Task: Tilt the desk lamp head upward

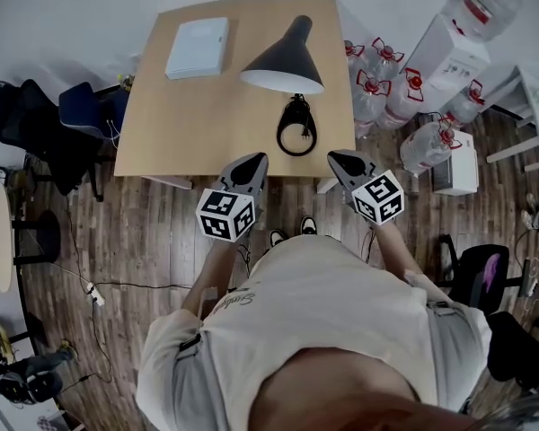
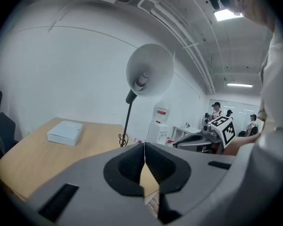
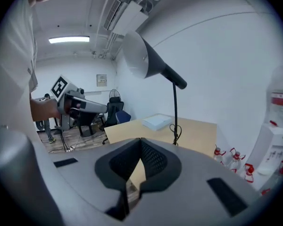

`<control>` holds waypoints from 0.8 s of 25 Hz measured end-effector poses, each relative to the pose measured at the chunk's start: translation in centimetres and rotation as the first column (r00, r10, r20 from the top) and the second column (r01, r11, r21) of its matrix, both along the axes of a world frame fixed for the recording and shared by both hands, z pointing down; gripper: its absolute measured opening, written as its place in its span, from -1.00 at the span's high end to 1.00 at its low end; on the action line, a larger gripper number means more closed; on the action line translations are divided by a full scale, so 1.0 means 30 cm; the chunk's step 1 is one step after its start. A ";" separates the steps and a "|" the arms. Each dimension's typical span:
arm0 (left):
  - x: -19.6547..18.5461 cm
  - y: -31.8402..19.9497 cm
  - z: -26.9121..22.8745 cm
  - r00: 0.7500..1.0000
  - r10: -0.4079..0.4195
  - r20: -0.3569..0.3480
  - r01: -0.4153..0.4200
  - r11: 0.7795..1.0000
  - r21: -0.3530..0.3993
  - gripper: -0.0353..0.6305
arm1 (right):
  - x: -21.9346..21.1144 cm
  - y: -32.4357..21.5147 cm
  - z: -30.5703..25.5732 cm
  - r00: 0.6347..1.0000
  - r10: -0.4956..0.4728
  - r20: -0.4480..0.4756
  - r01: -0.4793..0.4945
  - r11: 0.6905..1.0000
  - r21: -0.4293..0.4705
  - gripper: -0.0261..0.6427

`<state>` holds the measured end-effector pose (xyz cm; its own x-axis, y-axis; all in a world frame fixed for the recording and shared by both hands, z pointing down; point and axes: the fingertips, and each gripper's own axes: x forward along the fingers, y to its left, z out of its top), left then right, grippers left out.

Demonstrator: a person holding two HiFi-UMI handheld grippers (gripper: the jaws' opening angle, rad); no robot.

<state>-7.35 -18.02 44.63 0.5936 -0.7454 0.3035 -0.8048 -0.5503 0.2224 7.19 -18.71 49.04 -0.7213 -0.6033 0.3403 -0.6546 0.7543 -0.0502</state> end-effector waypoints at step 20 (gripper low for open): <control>0.024 -0.060 -0.331 0.999 0.024 -0.032 -0.018 0.979 0.204 0.84 | -0.026 0.032 -0.530 0.995 -0.031 0.093 -0.006 0.930 0.368 0.94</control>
